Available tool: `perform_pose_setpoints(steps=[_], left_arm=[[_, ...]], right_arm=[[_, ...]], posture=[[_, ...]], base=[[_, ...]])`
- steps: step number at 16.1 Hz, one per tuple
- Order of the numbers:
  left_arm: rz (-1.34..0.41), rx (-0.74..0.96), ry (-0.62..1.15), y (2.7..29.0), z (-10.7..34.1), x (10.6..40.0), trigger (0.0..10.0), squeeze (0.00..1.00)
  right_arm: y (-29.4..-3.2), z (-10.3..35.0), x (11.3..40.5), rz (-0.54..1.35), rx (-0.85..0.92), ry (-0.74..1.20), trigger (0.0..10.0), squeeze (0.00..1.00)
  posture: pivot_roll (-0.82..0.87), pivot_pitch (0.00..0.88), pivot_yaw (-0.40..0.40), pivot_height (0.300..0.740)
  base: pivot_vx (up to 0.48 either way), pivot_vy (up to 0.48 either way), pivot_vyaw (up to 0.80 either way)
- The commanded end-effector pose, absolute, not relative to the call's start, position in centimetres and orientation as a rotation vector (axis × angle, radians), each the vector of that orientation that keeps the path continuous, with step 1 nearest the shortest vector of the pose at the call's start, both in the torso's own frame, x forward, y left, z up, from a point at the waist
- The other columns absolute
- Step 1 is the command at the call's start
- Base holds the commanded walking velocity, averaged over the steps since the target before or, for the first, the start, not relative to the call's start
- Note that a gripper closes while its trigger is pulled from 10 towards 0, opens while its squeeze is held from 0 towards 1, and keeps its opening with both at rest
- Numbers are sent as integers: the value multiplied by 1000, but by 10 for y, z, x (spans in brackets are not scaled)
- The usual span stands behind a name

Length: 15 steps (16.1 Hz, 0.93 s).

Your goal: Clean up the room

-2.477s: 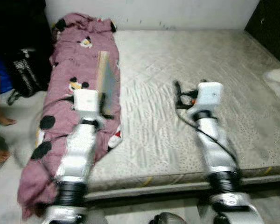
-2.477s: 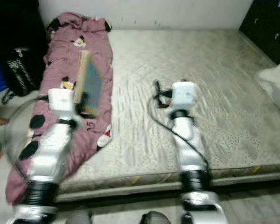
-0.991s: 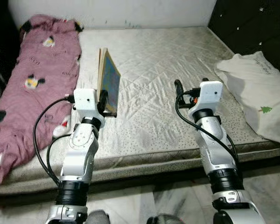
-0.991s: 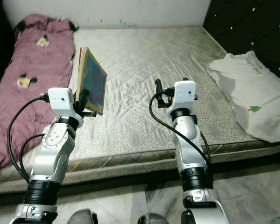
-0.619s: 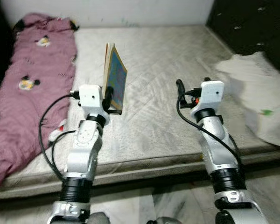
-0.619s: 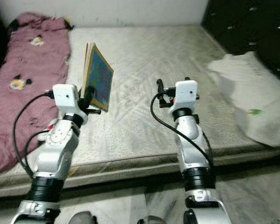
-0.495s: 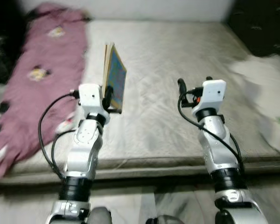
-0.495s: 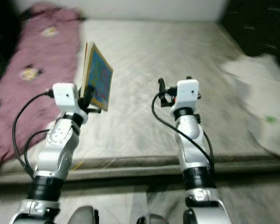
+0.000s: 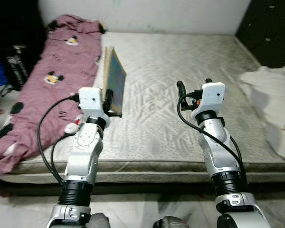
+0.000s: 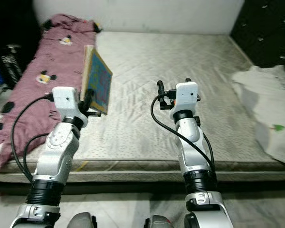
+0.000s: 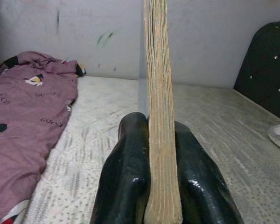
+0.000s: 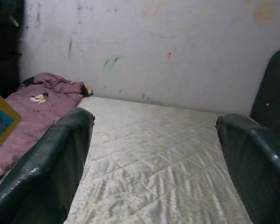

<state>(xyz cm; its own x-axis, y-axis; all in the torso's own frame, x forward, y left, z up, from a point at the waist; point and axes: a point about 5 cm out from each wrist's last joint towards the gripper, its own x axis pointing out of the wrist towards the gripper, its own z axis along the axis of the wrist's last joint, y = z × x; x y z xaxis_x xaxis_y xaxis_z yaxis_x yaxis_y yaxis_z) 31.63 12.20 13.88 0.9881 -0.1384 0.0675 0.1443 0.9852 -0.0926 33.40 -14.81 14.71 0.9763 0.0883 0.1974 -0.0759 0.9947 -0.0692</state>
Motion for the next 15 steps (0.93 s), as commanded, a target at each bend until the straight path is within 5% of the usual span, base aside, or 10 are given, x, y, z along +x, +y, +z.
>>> perform_pose_setpoints(steps=[1,11,15], left_arm=[[-153,-97,-122,120,152,319,10000,0],[-165,-101,-127,117,152,319,10000,0],[-160,-128,-150,119,154,318,10000,0]], right_arm=[[-149,149,335,79,-59,-209,10000,0],[-151,151,336,79,-64,-217,10000,0],[-151,151,336,81,-68,-220,10000,0]], posture=[[-22,0,-21,740],[-24,0,-24,740],[-24,0,-26,740]], base=[[0,-266,0],[0,-466,0],[0,0,0]])
